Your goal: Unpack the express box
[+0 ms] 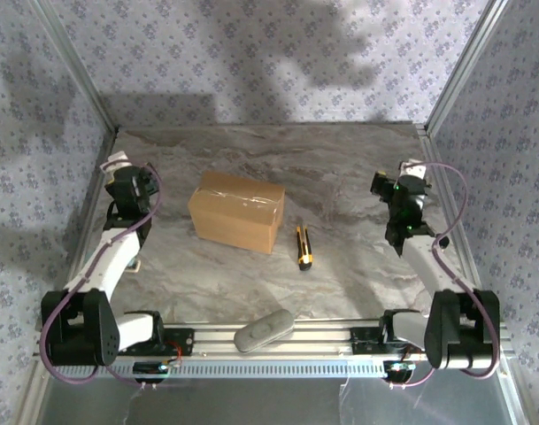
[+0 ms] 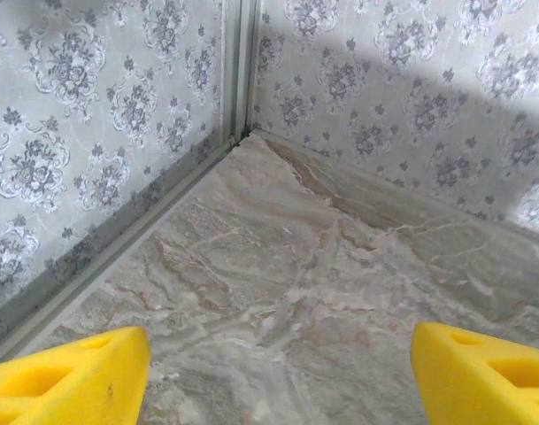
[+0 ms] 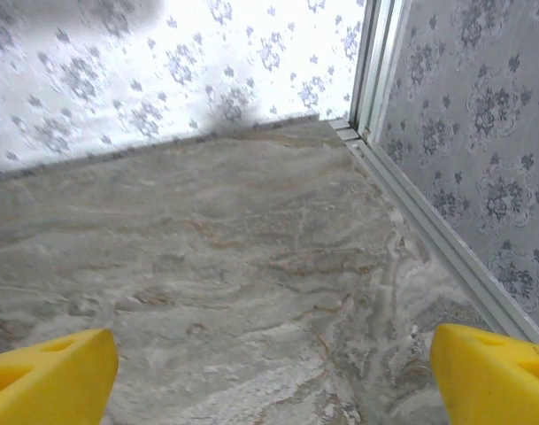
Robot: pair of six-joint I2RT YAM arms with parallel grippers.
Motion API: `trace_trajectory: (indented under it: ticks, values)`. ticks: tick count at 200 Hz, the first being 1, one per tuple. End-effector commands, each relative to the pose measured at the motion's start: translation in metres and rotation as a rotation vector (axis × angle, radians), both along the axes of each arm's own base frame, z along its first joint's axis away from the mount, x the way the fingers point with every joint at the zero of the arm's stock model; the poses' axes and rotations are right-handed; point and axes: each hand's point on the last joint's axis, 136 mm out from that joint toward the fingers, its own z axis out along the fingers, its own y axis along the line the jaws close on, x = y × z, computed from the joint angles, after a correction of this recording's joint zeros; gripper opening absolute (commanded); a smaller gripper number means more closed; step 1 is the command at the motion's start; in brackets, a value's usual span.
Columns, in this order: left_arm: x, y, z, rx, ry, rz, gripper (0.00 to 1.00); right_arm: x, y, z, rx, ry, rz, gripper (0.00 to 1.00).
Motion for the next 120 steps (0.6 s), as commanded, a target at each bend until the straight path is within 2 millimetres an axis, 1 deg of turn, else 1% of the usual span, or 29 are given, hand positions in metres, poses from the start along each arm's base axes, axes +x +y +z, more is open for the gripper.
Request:
trace_trajectory:
  ticks: [1, 21, 46, 69, 81, 107, 120]
  values:
    - [-0.019, -0.008, -0.001, -0.107, 0.089, 0.031, 0.77, -0.016, 0.014, -0.006, 0.078, 0.100, 0.016, 0.92]
    - [-0.028, -0.023, 0.009, -0.200, 0.113, -0.014, 0.75, -0.028, 0.031, 0.001, 0.095, 0.111, 0.049, 0.92]
    - [-0.043, -0.043, 0.023, -0.237, 0.141, -0.091, 0.74, -0.042, 0.063, -0.006, 0.135, 0.163, 0.139, 0.92]
    - [-0.055, -0.065, 0.039, -0.275, 0.131, -0.204, 0.74, -0.056, 0.092, -0.019, 0.131, 0.241, 0.201, 0.92]
    - [-0.061, -0.078, 0.045, -0.297, 0.133, -0.271, 0.74, -0.065, 0.106, -0.030, 0.115, 0.289, 0.234, 0.91]
    - [-0.073, -0.101, 0.047, -0.319, 0.164, -0.373, 0.74, -0.081, 0.125, -0.053, 0.107, 0.367, 0.248, 0.90]
    - [-0.078, -0.108, 0.045, -0.315, 0.181, -0.407, 0.73, -0.089, 0.137, -0.065, 0.131, 0.406, 0.280, 0.88]
